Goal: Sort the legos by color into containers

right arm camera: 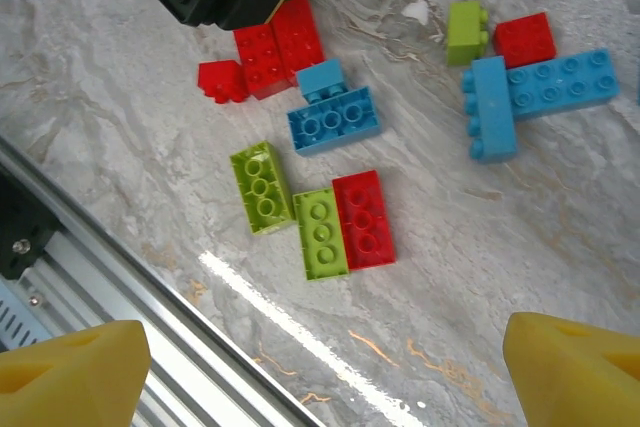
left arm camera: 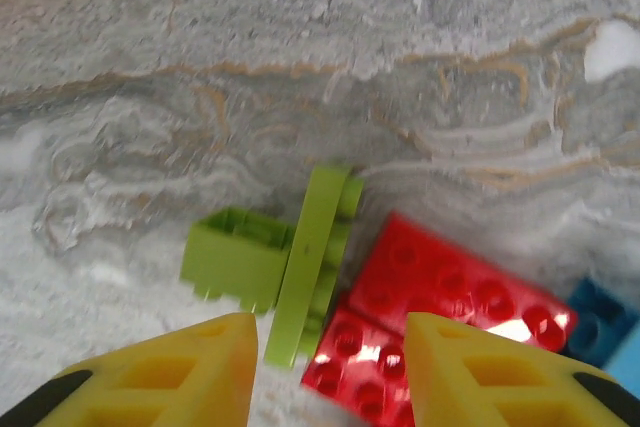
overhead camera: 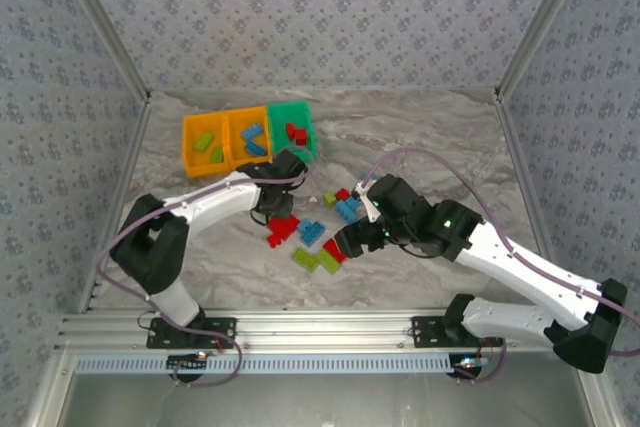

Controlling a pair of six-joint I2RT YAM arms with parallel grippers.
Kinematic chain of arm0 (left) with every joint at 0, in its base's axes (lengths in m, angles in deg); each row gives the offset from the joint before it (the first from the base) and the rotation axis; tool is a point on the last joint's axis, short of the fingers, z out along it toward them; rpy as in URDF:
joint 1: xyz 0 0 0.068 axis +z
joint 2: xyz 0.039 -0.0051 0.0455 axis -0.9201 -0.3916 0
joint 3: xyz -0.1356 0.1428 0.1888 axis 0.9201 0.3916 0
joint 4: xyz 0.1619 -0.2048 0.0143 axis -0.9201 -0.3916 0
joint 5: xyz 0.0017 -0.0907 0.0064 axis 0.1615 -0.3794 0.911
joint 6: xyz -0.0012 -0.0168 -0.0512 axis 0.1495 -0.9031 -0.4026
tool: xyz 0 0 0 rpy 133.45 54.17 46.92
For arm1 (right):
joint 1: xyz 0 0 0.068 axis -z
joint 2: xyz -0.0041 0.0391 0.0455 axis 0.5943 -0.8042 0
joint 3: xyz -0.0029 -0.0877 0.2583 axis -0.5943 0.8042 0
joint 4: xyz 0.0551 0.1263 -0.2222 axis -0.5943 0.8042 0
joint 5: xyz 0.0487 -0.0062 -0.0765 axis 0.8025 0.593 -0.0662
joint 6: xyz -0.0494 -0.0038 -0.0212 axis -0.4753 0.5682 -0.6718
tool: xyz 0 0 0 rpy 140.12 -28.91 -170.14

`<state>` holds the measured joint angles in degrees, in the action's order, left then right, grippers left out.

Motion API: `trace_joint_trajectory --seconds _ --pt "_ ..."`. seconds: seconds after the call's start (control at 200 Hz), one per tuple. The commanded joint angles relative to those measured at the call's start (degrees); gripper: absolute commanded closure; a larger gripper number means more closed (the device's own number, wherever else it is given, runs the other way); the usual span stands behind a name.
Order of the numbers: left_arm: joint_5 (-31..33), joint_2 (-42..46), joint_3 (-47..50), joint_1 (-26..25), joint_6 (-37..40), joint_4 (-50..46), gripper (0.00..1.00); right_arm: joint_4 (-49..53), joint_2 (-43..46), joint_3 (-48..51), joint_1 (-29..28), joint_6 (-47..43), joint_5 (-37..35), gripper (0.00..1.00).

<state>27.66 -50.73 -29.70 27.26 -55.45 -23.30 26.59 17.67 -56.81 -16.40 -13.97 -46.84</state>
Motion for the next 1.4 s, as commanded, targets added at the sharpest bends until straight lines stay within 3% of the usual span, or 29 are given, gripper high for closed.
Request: trace_joint_trajectory --seconds 0.0,0.435,0.67,0.894,1.054,1.219,1.399 --pt "2.8 -3.0 -2.9 0.4 3.7 5.0 0.63 0.2 0.6 0.7 -0.1 1.8 -3.4 0.06" --pt "5.6 -8.2 -0.6 0.6 2.6 7.2 0.69 -0.8 -0.3 2.8 0.1 3.0 -4.3 0.06" --pt "5.1 -9.3 -0.2 0.6 2.4 7.2 0.64 -1.1 -0.6 2.5 0.0 3.6 -4.7 0.06" --pt "3.2 -7.9 -0.4 0.7 1.9 6.7 0.78 -1.0 -0.5 2.3 0.1 4.6 -5.9 0.06" --pt "4.2 -1.7 -2.4 1.3 2.5 5.7 0.86 -3.6 -0.3 2.4 -0.3 5.6 -4.9 0.06" --pt "5.2 6.1 -5.3 6.7 2.9 7.3 0.92 -8.2 -0.3 2.4 -0.8 7.2 -5.6 0.06" --pt "7.2 5.7 -10.2 20.0 0.8 10.6 0.92 -8.1 -0.1 2.2 -0.8 8.3 -8.4 0.06"
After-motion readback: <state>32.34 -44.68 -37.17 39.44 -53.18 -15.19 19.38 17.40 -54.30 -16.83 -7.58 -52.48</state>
